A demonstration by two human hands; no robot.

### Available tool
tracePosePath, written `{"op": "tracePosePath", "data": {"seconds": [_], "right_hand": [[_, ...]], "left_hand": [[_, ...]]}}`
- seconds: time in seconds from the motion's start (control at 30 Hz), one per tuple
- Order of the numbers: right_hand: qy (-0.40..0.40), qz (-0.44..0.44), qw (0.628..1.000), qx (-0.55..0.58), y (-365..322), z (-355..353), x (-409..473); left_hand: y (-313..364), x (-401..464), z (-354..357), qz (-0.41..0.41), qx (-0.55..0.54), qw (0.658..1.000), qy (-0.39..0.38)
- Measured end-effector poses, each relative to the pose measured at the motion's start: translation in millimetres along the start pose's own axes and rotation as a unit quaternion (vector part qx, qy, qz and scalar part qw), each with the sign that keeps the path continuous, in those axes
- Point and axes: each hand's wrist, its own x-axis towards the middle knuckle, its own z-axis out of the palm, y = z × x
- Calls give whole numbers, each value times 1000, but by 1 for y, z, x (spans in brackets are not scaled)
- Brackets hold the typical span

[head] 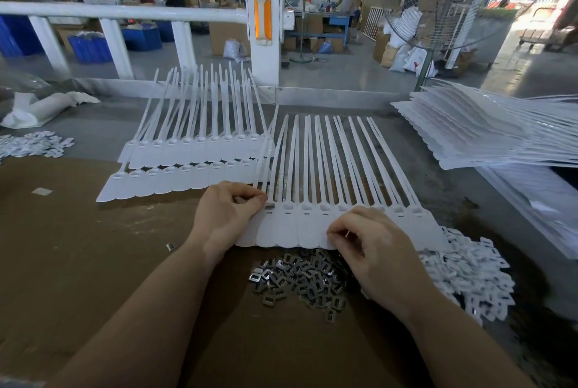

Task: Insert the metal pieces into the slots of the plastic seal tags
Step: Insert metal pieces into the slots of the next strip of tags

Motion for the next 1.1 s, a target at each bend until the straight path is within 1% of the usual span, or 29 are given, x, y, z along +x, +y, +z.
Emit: {"op": "tracePosePath", "data": {"seconds": [0.13, 0.27, 0.37, 0.43, 0.5, 0.6, 0.87, 1.0, 1.1], "right_hand": [[7, -11, 1000, -2, -1, -1, 0], [-1, -68, 998, 11, -4, -5, -1], [-23, -95, 995, 30, -7, -6, -1], [-55, -102, 993, 35, -7, -8, -2], [-89, -109, 990, 27, -8, -8, -3], [-111, -113, 987, 8, -8, -6, -2], [-95, -101, 990, 32, -7, -3, -1], [-100, -104, 989, 24, -7, -3, -1], [-106, -106, 989, 16, -9, -3, -2]], "left_hand": [[2, -2, -1, 21, 34, 999, -11], [7, -7, -2, 73, 59, 995, -18], [12, -12, -3, 124, 59, 988, -72], [14, -14, -4, 139, 64, 982, -112], [15, -16, -4, 148, 73, 977, -136], [17, -17, -4, 166, 71, 972, -150], [18, -20, -4, 206, 75, 957, -190], [18, -20, -4, 211, 76, 950, -219], [17, -20, -3, 212, 77, 948, -223]]}}
